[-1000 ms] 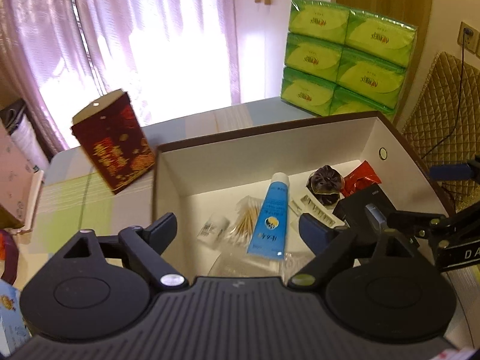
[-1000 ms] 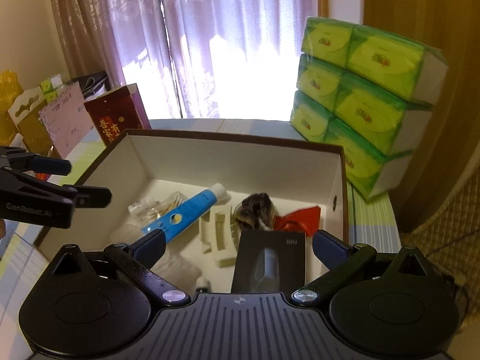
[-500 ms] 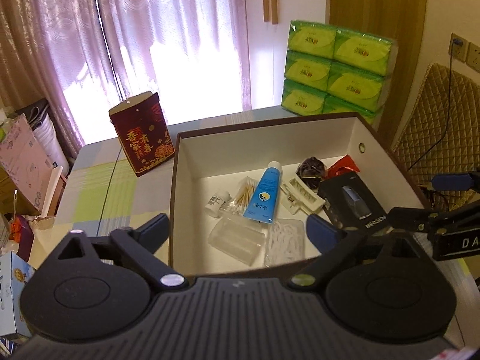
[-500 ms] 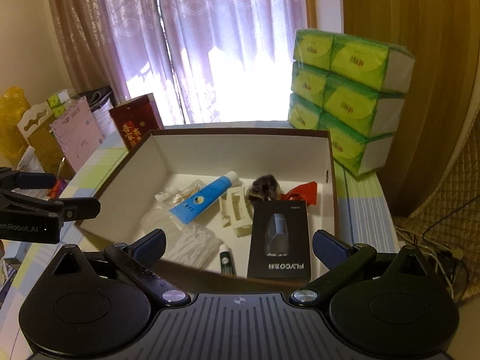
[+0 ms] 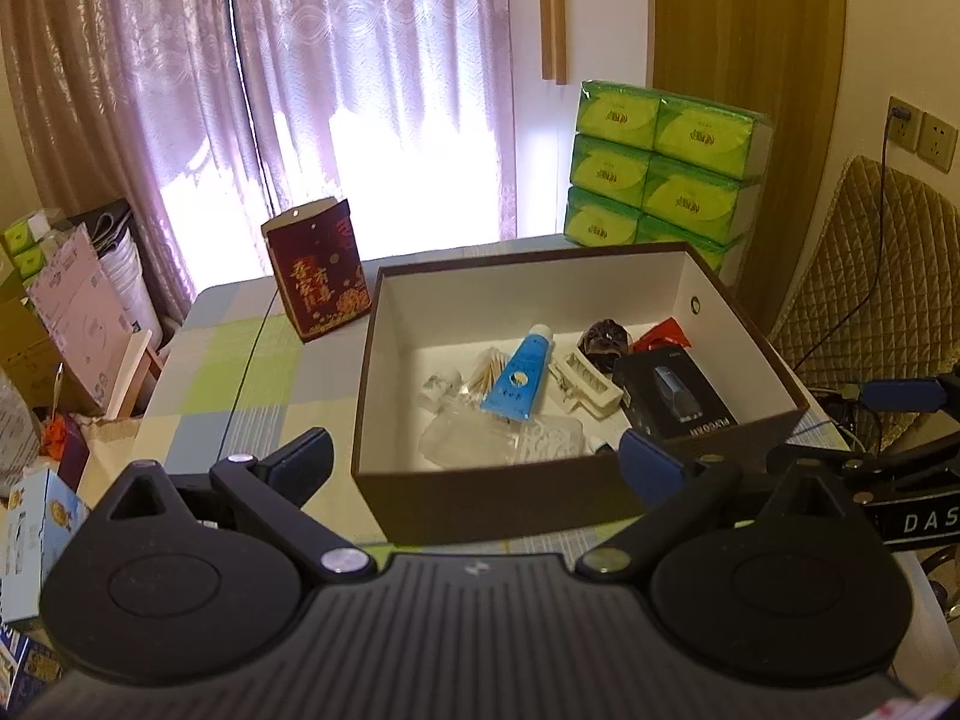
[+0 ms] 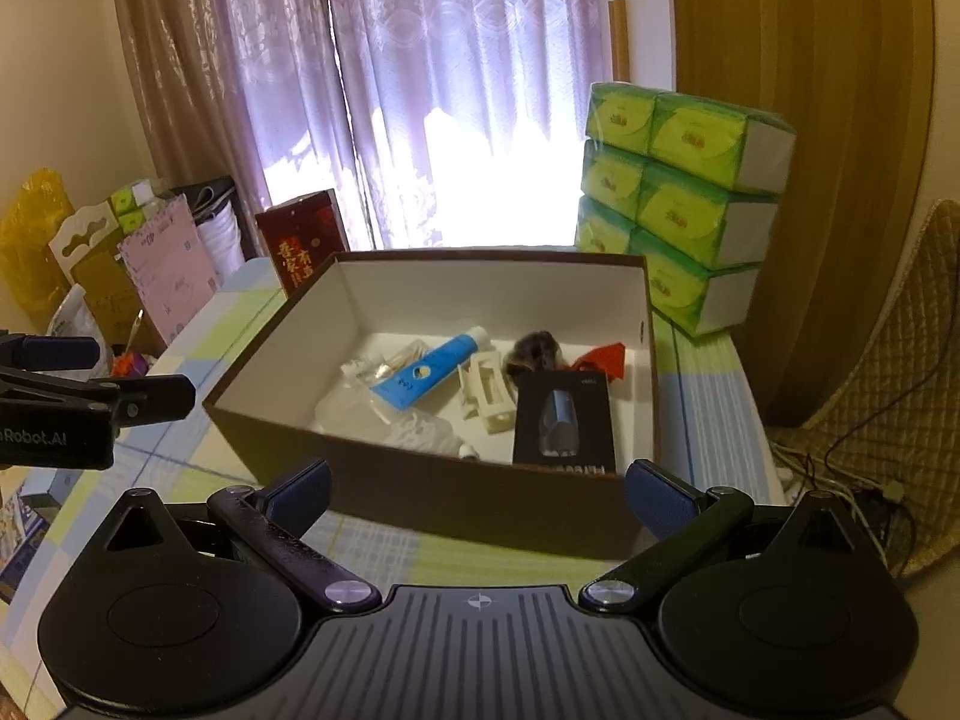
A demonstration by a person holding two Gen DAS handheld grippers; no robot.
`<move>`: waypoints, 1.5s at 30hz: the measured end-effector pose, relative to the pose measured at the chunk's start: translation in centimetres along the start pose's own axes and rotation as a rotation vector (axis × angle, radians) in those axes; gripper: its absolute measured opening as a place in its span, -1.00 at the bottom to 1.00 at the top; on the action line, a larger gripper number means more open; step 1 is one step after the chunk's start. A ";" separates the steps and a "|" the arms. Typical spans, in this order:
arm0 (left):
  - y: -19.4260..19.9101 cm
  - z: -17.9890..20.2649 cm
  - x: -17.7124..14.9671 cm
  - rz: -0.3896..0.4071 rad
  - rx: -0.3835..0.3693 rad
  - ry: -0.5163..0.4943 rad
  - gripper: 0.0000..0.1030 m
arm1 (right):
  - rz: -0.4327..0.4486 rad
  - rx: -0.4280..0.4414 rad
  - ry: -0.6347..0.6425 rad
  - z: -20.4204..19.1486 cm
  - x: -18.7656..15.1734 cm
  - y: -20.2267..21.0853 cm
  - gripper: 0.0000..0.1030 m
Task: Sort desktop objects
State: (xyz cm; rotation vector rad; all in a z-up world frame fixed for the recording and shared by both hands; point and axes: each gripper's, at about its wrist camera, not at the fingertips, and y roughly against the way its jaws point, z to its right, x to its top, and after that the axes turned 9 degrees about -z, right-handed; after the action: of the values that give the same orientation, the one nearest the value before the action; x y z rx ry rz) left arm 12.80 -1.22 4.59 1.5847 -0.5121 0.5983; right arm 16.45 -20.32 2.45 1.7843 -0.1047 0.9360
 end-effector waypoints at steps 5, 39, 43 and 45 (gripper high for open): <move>1.2 0.6 -1.5 -0.024 0.020 0.013 0.94 | -0.019 -0.002 0.001 -0.3 -1.5 0.8 0.97; 6.3 3.4 -9.3 -0.070 0.083 0.091 0.94 | -0.019 -0.055 0.092 -1.3 -8.3 5.6 0.97; 6.5 3.8 -9.8 -0.075 0.091 0.093 0.94 | -0.026 -0.049 0.100 -1.2 -8.8 5.6 0.97; 6.6 3.9 -10.0 -0.077 0.094 0.095 0.94 | -0.028 -0.049 0.106 -1.3 -9.0 5.6 0.97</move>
State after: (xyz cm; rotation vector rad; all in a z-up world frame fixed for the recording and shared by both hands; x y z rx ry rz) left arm 1.29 -5.96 2.91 1.6489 -0.3549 0.6433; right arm 6.85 -24.83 1.14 1.6837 -0.0352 0.9977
